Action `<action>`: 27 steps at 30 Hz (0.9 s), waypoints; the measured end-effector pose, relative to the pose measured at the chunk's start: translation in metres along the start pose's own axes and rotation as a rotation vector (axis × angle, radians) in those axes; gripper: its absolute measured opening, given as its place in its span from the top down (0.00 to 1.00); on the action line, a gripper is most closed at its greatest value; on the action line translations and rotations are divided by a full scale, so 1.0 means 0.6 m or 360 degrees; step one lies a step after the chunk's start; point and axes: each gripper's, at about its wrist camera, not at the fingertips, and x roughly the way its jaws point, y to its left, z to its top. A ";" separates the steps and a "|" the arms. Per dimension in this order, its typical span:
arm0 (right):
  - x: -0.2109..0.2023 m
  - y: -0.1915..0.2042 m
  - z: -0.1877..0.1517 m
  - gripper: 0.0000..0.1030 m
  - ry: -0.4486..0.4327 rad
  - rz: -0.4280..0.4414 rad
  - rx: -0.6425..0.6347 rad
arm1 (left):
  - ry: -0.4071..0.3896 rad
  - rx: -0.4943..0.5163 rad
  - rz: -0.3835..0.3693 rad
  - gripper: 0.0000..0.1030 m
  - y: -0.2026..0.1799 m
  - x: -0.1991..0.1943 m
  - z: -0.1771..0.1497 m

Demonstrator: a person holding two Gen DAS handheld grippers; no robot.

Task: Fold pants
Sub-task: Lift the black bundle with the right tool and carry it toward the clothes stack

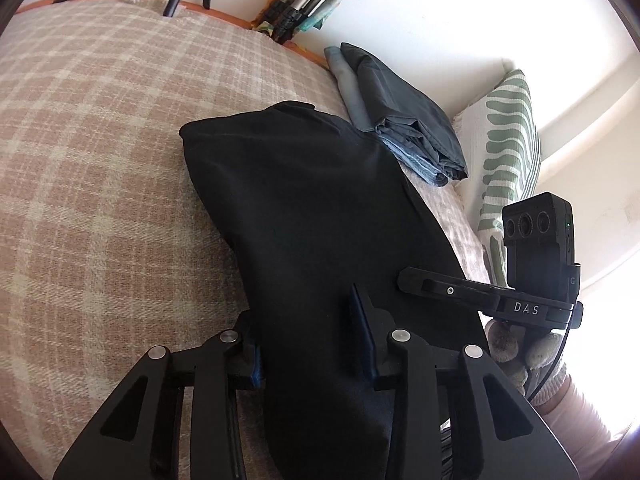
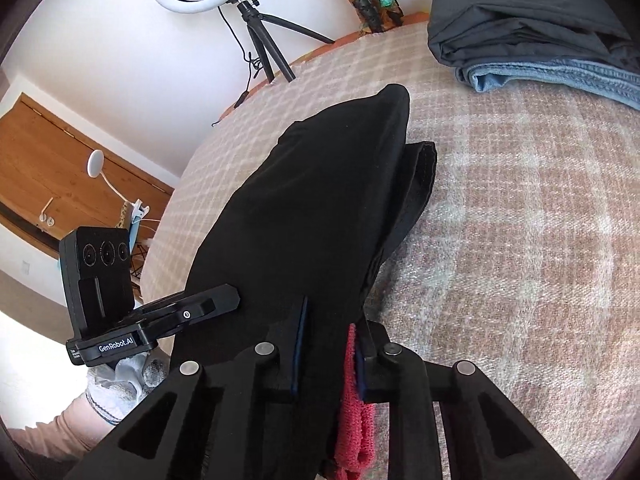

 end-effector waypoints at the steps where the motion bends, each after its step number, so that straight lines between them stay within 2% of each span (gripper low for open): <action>1: -0.002 0.007 0.001 0.83 -0.0011 -0.0019 -0.0018 | -0.0014 0.0023 0.0014 0.73 -0.003 -0.004 -0.001; 5: -0.007 0.037 0.002 0.85 -0.0046 -0.0100 -0.0115 | -0.0061 0.0103 0.0047 0.78 -0.023 -0.017 0.002; 10: -0.014 0.069 0.001 0.87 -0.0091 -0.0177 -0.0229 | -0.0115 0.0242 0.0069 0.79 -0.057 -0.031 0.009; 16: -0.024 0.081 -0.007 0.87 -0.0128 -0.0263 -0.0309 | -0.0124 0.0247 0.0076 0.83 -0.059 -0.030 0.013; 27: -0.090 0.100 0.003 0.87 -0.0347 -0.0304 -0.0364 | -0.0265 0.0460 0.0109 0.83 -0.127 -0.064 0.038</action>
